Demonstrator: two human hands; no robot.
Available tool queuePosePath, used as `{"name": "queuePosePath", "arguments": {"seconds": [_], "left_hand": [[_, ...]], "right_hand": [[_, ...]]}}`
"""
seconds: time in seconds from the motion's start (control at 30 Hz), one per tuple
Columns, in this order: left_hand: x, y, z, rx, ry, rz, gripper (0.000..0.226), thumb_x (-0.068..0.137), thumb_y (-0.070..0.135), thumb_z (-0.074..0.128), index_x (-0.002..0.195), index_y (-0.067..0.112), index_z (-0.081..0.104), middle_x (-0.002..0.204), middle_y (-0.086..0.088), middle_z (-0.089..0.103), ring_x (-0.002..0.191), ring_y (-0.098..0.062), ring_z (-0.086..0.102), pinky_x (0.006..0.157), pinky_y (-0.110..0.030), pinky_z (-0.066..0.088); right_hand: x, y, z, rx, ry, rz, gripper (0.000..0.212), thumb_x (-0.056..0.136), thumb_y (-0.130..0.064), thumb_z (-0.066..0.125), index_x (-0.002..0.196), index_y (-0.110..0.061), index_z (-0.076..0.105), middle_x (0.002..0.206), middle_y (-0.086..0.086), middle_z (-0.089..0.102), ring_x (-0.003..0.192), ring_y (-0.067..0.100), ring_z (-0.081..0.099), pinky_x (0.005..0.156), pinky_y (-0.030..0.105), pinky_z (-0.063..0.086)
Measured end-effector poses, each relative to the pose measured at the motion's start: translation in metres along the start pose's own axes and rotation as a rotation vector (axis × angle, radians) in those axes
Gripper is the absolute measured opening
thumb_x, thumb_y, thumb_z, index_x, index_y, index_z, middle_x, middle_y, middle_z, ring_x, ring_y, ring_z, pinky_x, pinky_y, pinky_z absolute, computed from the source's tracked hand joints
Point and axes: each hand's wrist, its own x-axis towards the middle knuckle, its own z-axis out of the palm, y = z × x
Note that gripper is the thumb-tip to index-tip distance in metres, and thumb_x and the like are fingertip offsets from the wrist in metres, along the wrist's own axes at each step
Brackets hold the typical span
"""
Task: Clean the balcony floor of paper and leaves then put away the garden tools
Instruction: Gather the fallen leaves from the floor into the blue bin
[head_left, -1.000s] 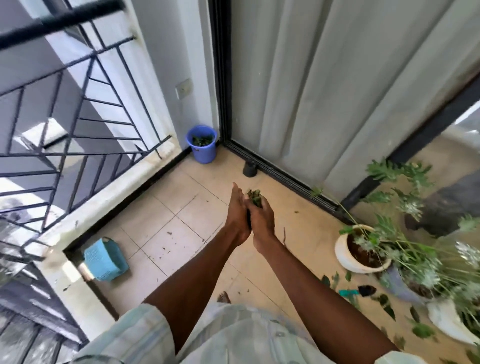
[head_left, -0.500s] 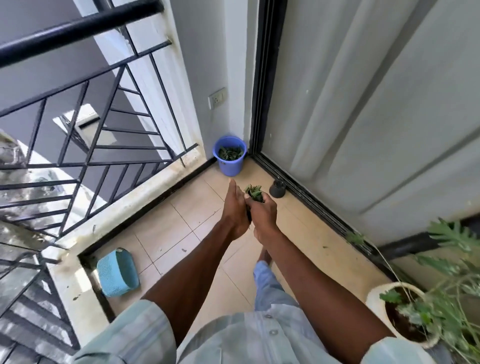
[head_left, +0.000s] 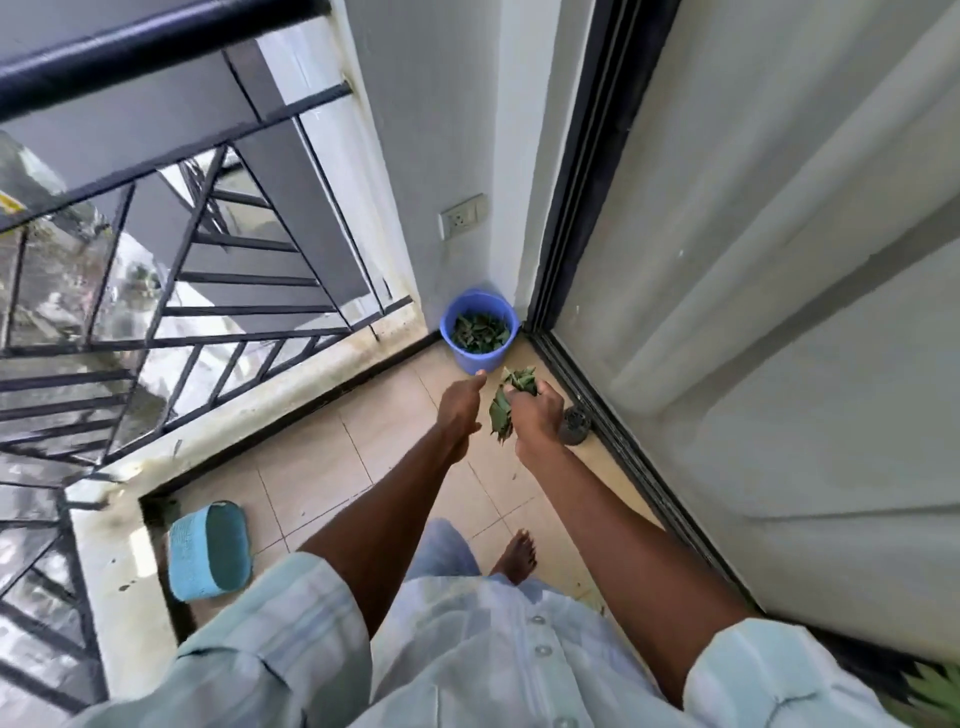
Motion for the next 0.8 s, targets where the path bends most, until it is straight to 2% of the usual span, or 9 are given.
{"name": "queuePosePath", "arguments": {"seconds": [0.13, 0.27, 0.33, 0.43, 0.5, 0.57, 0.63, 0.73, 0.8], "left_hand": [[0.059, 0.024, -0.008, 0.047, 0.085, -0.013, 0.015, 0.094, 0.022, 0.055, 0.083, 0.013, 0.057, 0.073, -0.003, 0.054, 0.061, -0.014, 0.047, 0.058, -0.028, 0.039], [0.125, 0.047, -0.009, 0.147, 0.117, -0.011, 0.013, 0.082, 0.019, 0.052, 0.070, 0.015, 0.058, 0.066, -0.003, 0.059, 0.059, -0.017, 0.050, 0.065, -0.035, 0.041], [0.165, 0.058, -0.009, 0.184, 0.141, -0.021, 0.011, 0.075, 0.021, 0.049, 0.069, 0.017, 0.058, 0.068, -0.004, 0.061, 0.064, -0.020, 0.052, 0.066, -0.035, 0.041], [0.225, 0.074, -0.008, 0.252, 0.150, -0.026, 0.014, 0.080, 0.017, 0.049, 0.072, 0.020, 0.060, 0.076, -0.005, 0.066, 0.074, -0.023, 0.058, 0.068, -0.035, 0.047], [0.274, 0.080, -0.009, 0.306, 0.152, -0.033, 0.013, 0.083, 0.018, 0.049, 0.078, 0.022, 0.061, 0.084, -0.004, 0.068, 0.082, -0.025, 0.062, 0.075, -0.038, 0.052], [0.318, 0.082, -0.011, 0.380, 0.153, -0.021, 0.014, 0.085, 0.020, 0.048, 0.087, 0.023, 0.062, 0.093, -0.004, 0.070, 0.087, -0.025, 0.063, 0.078, -0.039, 0.052], [0.375, 0.080, -0.013, 0.467, 0.151, 0.008, 0.017, 0.085, 0.023, 0.049, 0.093, 0.020, 0.064, 0.094, -0.002, 0.071, 0.085, -0.024, 0.063, 0.071, -0.034, 0.049], [0.449, 0.064, -0.021, 0.556, 0.142, 0.027, 0.021, 0.085, 0.027, 0.049, 0.094, 0.021, 0.067, 0.087, 0.002, 0.069, 0.077, -0.021, 0.061, 0.063, -0.028, 0.040], [0.491, 0.051, -0.028, 0.564, 0.124, 0.019, 0.022, 0.085, 0.028, 0.049, 0.094, 0.023, 0.068, 0.080, 0.004, 0.065, 0.068, -0.017, 0.055, 0.059, -0.027, 0.038]], "right_hand": [[0.047, -0.024, 0.024, -0.047, -0.011, -0.016, 0.023, 0.083, -0.011, 0.071, 0.105, -0.014, 0.067, 0.083, 0.000, 0.062, 0.075, 0.019, 0.059, 0.067, 0.029, 0.050], [0.105, -0.041, 0.063, -0.133, 0.004, -0.069, 0.029, 0.078, -0.014, 0.073, 0.107, -0.019, 0.071, 0.090, 0.002, 0.071, 0.081, 0.022, 0.064, 0.078, 0.037, 0.057], [0.137, -0.051, 0.086, -0.209, -0.018, -0.124, 0.031, 0.079, -0.014, 0.071, 0.109, -0.020, 0.071, 0.095, 0.003, 0.072, 0.086, 0.022, 0.064, 0.079, 0.032, 0.055], [0.190, -0.067, 0.121, -0.404, -0.032, -0.264, 0.041, 0.086, -0.013, 0.066, 0.126, -0.013, 0.062, 0.119, 0.008, 0.066, 0.108, 0.022, 0.060, 0.091, 0.021, 0.043], [0.232, -0.075, 0.151, -0.482, -0.023, -0.379, 0.046, 0.089, -0.013, 0.063, 0.134, -0.009, 0.055, 0.132, 0.011, 0.059, 0.120, 0.023, 0.054, 0.098, 0.020, 0.036], [0.272, -0.074, 0.179, -0.517, 0.018, -0.499, 0.047, 0.091, -0.013, 0.062, 0.136, -0.006, 0.049, 0.136, 0.013, 0.055, 0.123, 0.024, 0.051, 0.100, 0.021, 0.034], [0.325, -0.063, 0.212, -0.527, 0.085, -0.585, 0.047, 0.092, -0.014, 0.062, 0.135, -0.005, 0.047, 0.134, 0.015, 0.055, 0.120, 0.025, 0.052, 0.098, 0.025, 0.038], [0.411, -0.020, 0.254, -0.612, 0.131, -0.598, 0.047, 0.091, -0.019, 0.063, 0.132, 0.000, 0.047, 0.126, 0.019, 0.056, 0.114, 0.032, 0.054, 0.095, 0.035, 0.045], [0.466, 0.020, 0.273, -0.924, -0.043, -0.460, 0.072, 0.089, -0.032, 0.065, 0.145, -0.002, 0.032, 0.143, 0.022, 0.042, 0.130, 0.036, 0.042, 0.106, 0.042, 0.037]]}}
